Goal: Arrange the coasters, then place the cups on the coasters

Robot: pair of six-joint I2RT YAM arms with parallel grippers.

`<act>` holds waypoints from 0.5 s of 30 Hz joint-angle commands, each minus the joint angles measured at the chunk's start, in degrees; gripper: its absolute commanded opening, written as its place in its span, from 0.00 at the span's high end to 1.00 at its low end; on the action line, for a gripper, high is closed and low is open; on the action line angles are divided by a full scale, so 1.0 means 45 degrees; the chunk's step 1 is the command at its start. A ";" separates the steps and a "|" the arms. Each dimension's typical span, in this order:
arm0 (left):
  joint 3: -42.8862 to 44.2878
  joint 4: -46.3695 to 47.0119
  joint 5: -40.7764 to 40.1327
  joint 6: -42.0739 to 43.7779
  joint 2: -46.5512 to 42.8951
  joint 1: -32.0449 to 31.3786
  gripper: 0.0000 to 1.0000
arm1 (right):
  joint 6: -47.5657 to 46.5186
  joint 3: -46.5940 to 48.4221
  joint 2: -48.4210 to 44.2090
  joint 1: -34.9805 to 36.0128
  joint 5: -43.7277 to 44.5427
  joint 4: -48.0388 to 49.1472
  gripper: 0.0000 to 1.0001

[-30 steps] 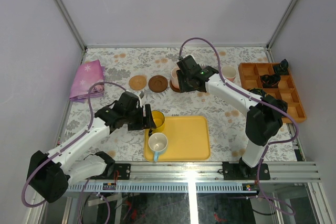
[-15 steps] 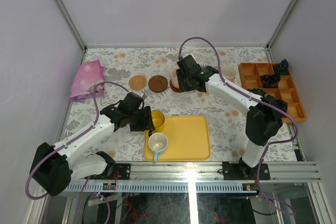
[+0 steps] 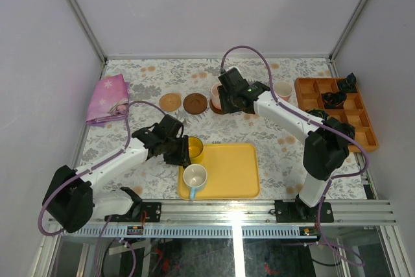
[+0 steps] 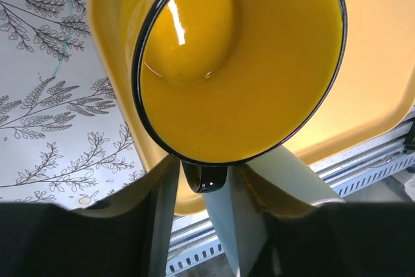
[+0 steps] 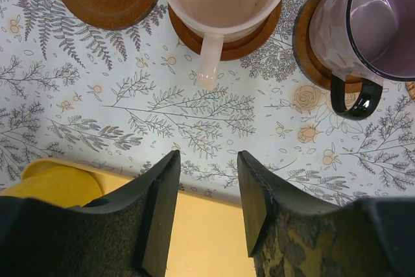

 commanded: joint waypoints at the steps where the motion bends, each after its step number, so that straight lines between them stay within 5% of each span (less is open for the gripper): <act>1: 0.0409 0.0177 -0.0250 0.0564 0.0323 -0.0025 0.70 | -0.0181 0.0257 0.0014 0.0078 -0.0076 0.0339 0.53; 10: 0.0659 0.0086 0.0020 0.0992 0.0602 -0.0058 1.00 | -0.0440 0.0516 0.0149 0.0078 -0.0023 0.0245 0.53; 15: 0.0801 0.0114 -0.0443 0.1110 0.0186 -0.0143 1.00 | -0.0489 0.0518 0.0180 0.0078 0.0027 0.0264 0.53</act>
